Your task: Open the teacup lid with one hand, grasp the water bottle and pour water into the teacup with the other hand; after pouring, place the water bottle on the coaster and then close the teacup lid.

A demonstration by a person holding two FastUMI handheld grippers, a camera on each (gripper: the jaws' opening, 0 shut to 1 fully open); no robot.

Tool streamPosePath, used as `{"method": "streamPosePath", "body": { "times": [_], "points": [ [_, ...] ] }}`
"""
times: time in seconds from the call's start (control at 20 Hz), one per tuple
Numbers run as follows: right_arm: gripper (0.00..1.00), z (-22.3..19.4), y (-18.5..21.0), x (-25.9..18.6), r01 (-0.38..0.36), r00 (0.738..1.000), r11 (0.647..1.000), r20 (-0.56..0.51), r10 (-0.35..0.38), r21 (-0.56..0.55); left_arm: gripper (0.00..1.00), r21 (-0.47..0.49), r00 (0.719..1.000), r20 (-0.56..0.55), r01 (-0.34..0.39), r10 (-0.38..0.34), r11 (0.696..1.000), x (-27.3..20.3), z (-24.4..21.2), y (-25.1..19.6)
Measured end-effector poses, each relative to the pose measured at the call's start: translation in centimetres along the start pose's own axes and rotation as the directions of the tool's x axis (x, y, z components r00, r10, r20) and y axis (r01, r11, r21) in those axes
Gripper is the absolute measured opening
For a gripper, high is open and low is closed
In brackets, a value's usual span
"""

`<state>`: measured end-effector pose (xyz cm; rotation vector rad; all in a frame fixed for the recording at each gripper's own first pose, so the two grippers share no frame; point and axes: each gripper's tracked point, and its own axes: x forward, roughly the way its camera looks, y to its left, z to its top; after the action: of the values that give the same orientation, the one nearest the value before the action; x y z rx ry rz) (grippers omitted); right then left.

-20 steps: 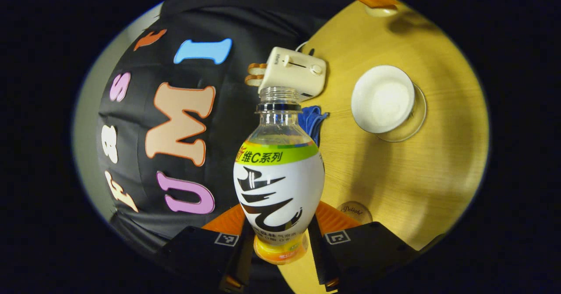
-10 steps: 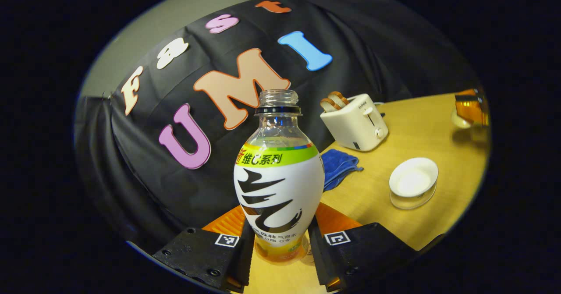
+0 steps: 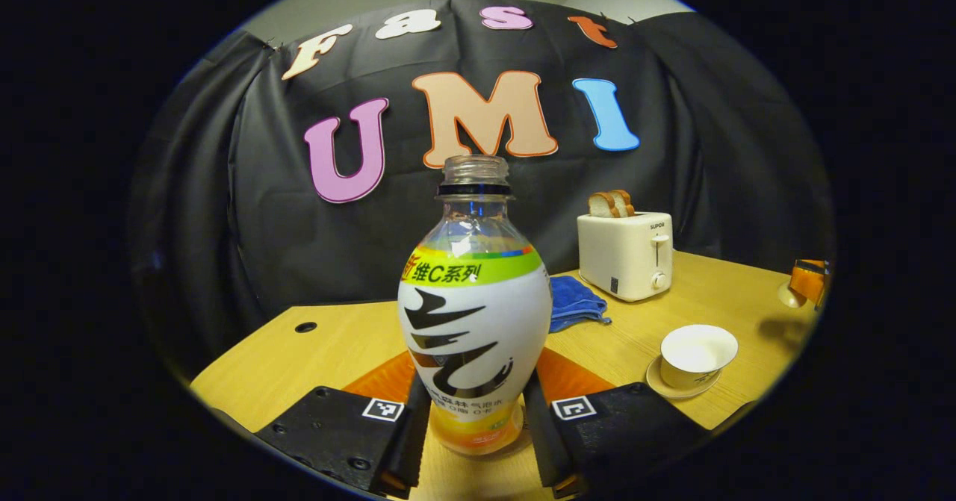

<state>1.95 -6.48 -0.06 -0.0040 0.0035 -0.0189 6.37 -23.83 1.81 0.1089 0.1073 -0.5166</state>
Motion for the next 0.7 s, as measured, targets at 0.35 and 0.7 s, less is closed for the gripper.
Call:
{"method": "streamPosePath", "body": {
  "times": [0.35,0.7],
  "points": [
    [0.33,0.1,0.0,0.0,0.000,1.000,1.000,0.002,0.000,0.001,0.59,-0.053,1.000,0.004,-0.011,0.011,0.999,0.8,-1.1,0.1],
    [0.33,0.1,0.0,0.0,-0.001,1.000,1.000,0.002,0.001,0.001,0.65,-0.055,1.000,-0.005,-0.022,0.021,0.998,1.2,-1.9,0.5]
  ]
}}
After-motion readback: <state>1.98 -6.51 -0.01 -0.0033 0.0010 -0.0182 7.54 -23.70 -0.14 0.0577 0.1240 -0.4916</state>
